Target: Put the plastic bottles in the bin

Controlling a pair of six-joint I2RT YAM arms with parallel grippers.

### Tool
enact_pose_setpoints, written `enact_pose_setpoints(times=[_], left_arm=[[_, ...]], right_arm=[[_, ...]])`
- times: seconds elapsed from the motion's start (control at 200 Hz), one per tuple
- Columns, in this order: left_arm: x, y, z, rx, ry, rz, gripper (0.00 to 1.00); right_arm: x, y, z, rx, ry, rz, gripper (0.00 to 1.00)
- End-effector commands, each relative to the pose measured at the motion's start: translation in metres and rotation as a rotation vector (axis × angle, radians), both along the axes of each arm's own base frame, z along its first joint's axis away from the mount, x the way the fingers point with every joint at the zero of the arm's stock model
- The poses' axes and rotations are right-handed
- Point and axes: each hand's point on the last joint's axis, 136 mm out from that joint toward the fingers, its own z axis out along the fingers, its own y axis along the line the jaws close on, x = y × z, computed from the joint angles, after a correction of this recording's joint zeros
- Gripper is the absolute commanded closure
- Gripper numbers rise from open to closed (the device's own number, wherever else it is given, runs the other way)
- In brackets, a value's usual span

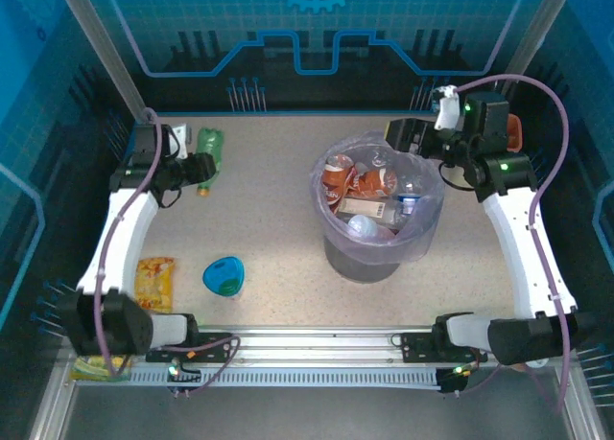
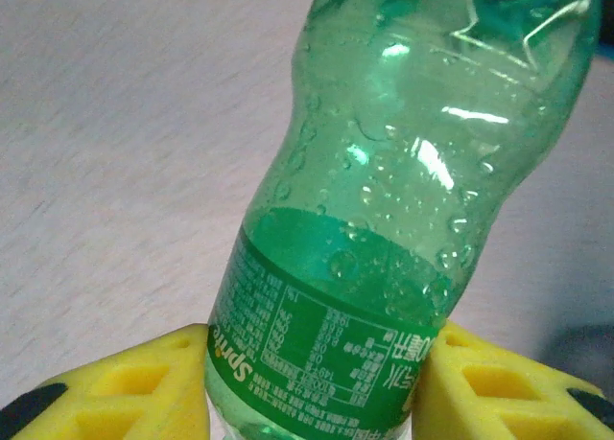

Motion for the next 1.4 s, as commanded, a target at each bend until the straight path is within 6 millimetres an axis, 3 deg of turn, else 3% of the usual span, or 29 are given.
enact_pose_setpoints(times=[0.0, 0.11, 0.295, 0.485, 0.68, 0.966, 1.066, 1.166, 1.291, 1.396], left_arm=[[-0.011, -0.055, 0.064, -0.145, -0.197, -0.167, 0.61], [-0.026, -0.095, 0.089, -0.171, -0.279, -0.294, 0.61], [-0.040, -0.140, 0.101, -0.177, -0.340, -0.433, 0.61], [-0.045, -0.164, 0.100, -0.167, -0.403, -0.517, 0.62], [-0.041, -0.171, 0.093, -0.166, -0.382, -0.536, 0.62], [-0.035, -0.171, 0.085, -0.156, -0.369, -0.526, 0.62], [-0.029, -0.167, 0.077, -0.142, -0.339, -0.485, 0.62], [-0.011, -0.134, 0.038, -0.059, -0.140, -0.257, 0.57], [-0.008, -0.102, -0.027, -0.040, 0.155, -0.039, 0.35], [-0.015, -0.078, -0.058, -0.019, 0.223, 0.109, 0.16]], right_arm=[[-0.010, 0.039, 0.029, 0.026, -0.054, 0.142, 0.13], [-0.008, 0.070, 0.040, 0.012, -0.072, 0.214, 0.06], [-0.007, 0.132, 0.047, 0.036, -0.074, 0.354, 0.00], [-0.003, 0.183, 0.040, 0.080, -0.048, 0.460, 0.00], [-0.001, 0.214, 0.031, 0.115, -0.023, 0.524, 0.02], [0.000, 0.220, 0.029, 0.127, -0.015, 0.539, 0.03], [0.004, 0.213, 0.018, 0.063, 0.022, 0.510, 0.03], [0.011, 0.185, 0.017, -0.043, 0.006, 0.410, 0.04], [0.017, 0.149, 0.020, -0.053, 0.003, 0.320, 0.05], [0.016, 0.131, 0.015, -0.049, 0.011, 0.281, 0.05]])
